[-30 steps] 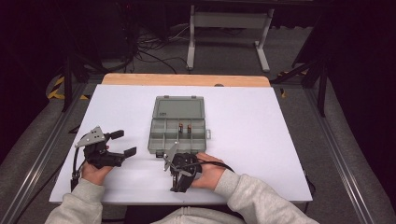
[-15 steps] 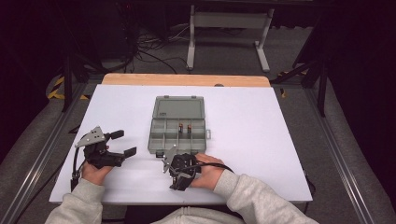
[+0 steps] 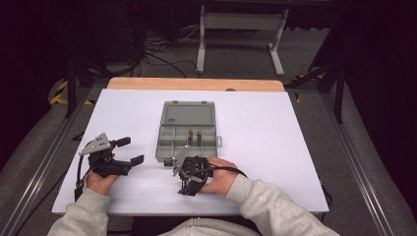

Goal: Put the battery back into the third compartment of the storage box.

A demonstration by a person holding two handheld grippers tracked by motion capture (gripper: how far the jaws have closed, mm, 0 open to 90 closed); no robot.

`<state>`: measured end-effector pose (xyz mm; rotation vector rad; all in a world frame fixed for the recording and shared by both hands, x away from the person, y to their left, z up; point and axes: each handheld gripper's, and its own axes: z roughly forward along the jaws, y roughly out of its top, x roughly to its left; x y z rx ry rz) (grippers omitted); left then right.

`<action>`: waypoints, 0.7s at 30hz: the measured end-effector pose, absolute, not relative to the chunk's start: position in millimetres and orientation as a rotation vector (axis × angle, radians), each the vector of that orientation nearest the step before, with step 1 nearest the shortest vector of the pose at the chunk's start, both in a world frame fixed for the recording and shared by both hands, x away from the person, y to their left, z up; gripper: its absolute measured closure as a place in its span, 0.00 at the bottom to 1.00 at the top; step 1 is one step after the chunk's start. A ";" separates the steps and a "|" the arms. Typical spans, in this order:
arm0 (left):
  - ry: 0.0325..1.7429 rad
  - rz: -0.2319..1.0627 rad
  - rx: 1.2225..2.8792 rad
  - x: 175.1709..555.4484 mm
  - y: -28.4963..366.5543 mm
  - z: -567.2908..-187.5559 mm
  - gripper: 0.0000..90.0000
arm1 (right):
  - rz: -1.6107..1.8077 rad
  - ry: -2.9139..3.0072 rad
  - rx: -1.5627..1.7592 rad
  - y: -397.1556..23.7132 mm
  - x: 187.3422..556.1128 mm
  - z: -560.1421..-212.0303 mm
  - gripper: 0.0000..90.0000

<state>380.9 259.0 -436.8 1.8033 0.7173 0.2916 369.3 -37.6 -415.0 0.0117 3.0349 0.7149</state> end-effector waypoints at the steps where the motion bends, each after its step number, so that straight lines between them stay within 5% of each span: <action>1: 0.717 0.292 1.803 381.0 259.0 -436.9 0.08 | 0.718 3.035 0.012 -38.1 370.2 -413.5 0.46; 21: 0.714 0.300 1.805 381.0 259.2 -436.8 0.08 | 0.777 2.983 0.020 -45.3 389.9 -382.3 0.46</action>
